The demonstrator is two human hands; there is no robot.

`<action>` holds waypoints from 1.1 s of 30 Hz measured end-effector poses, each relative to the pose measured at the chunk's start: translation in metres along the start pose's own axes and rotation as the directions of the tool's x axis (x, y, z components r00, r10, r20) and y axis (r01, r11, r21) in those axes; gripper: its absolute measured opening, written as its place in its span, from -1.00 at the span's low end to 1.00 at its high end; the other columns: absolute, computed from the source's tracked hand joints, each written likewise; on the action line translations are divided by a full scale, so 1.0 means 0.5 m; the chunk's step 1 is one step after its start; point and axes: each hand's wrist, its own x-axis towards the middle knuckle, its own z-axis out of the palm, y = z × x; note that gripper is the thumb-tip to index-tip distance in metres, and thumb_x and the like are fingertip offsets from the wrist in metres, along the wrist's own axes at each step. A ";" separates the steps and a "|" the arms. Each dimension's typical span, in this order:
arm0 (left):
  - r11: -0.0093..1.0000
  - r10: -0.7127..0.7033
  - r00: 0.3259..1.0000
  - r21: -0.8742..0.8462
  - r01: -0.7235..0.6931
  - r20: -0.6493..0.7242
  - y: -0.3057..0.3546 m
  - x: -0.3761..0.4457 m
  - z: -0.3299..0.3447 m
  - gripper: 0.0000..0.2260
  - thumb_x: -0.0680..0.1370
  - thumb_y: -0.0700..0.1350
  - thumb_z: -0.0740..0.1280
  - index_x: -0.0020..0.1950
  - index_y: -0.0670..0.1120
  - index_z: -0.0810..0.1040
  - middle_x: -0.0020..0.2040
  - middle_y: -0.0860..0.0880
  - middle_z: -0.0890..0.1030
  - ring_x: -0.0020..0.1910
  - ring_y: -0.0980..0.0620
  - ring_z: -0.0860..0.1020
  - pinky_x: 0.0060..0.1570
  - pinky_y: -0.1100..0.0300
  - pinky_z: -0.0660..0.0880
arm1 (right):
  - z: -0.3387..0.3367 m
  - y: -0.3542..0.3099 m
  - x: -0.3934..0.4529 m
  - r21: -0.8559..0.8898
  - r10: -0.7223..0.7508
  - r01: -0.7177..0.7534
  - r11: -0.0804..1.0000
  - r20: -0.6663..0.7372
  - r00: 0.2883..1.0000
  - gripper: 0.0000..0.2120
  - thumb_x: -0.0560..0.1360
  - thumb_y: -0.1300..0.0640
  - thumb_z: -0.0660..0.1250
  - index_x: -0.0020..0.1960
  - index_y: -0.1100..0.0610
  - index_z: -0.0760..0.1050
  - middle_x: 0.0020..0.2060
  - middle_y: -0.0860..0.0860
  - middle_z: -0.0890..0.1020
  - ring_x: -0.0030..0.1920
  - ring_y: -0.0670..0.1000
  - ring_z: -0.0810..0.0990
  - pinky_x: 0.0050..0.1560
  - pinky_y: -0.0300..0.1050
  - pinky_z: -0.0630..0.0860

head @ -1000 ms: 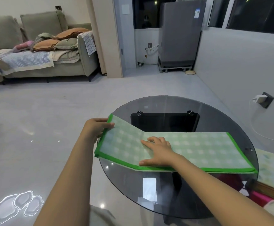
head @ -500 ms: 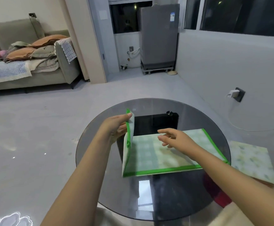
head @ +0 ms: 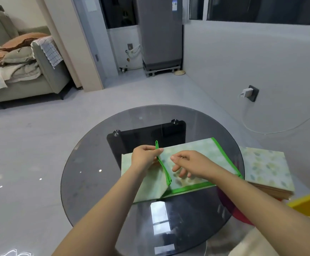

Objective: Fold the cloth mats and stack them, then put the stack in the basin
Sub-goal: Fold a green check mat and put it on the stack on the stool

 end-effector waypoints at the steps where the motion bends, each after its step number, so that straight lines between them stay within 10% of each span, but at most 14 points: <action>1: 1.000 -0.002 1.000 0.029 0.002 0.000 -0.007 0.001 0.005 -0.74 0.39 -0.16 0.52 0.00 -0.22 0.58 -0.16 -0.16 0.62 -0.33 0.00 0.59 -0.35 0.19 0.57 | 0.003 0.003 0.001 -0.027 0.007 -0.007 1.000 -0.002 1.000 -0.68 0.55 -0.09 0.23 0.18 0.08 0.49 -0.12 0.02 0.66 -0.34 -0.08 0.58 -0.37 -0.28 0.44; 10: 0.948 0.176 0.984 0.267 -0.173 0.012 -0.010 0.006 -0.003 -0.86 0.53 -0.08 0.36 -0.04 -0.14 0.61 -0.10 -0.11 0.61 -0.20 0.02 0.60 -0.22 0.18 0.59 | 0.043 0.019 0.004 -0.299 -0.003 -0.026 0.954 -0.097 0.995 -0.45 0.44 0.05 0.40 0.37 0.09 0.33 -0.11 -0.03 0.57 -0.08 0.01 0.58 -0.14 -0.21 0.40; 13: 0.497 0.507 0.858 0.784 -0.371 0.085 -0.028 0.026 -0.046 -0.83 0.53 -0.07 0.28 0.06 0.00 0.63 0.08 0.00 0.57 0.08 -0.01 0.51 0.08 0.13 0.34 | 0.051 0.022 -0.002 -0.314 -0.042 0.008 0.949 -0.101 0.994 -0.40 0.45 0.10 0.37 0.43 0.07 0.24 -0.09 -0.03 0.50 0.07 0.06 0.53 -0.07 -0.20 0.36; 15: 0.345 0.493 0.842 0.840 -0.419 0.218 -0.042 0.040 -0.079 -0.78 0.54 0.01 0.26 0.16 0.09 0.58 0.20 0.04 0.50 0.24 -0.01 0.41 0.23 0.05 0.21 | 0.054 0.024 -0.004 -0.321 -0.075 0.040 0.946 -0.098 0.992 -0.37 0.46 0.14 0.35 0.45 0.01 0.18 -0.20 -0.14 0.41 -0.06 0.02 0.49 -0.09 -0.18 0.36; 25: 0.282 0.463 0.803 0.796 -0.535 0.376 -0.089 -0.001 -0.143 -0.40 0.39 0.34 -0.01 0.26 0.11 0.52 0.09 0.07 0.45 0.10 0.03 0.39 0.11 0.17 0.29 | 0.029 0.043 0.022 -0.498 -0.132 0.026 0.867 -0.179 0.975 -0.48 0.43 0.27 0.19 0.34 -0.09 0.36 -0.11 -0.04 0.46 0.02 0.05 0.49 -0.07 -0.15 0.37; 33: 0.275 0.458 0.745 0.719 -0.638 0.485 -0.090 -0.088 -0.120 -0.53 0.44 0.27 0.10 0.10 0.04 0.62 -0.18 0.09 0.47 -0.19 0.10 0.49 -0.22 0.30 0.29 | -0.021 0.070 0.090 -0.558 -0.217 0.056 0.828 -0.226 0.950 -0.50 0.44 0.38 0.12 0.18 -0.08 0.56 0.06 0.03 0.57 0.19 0.09 0.43 0.14 -0.13 0.32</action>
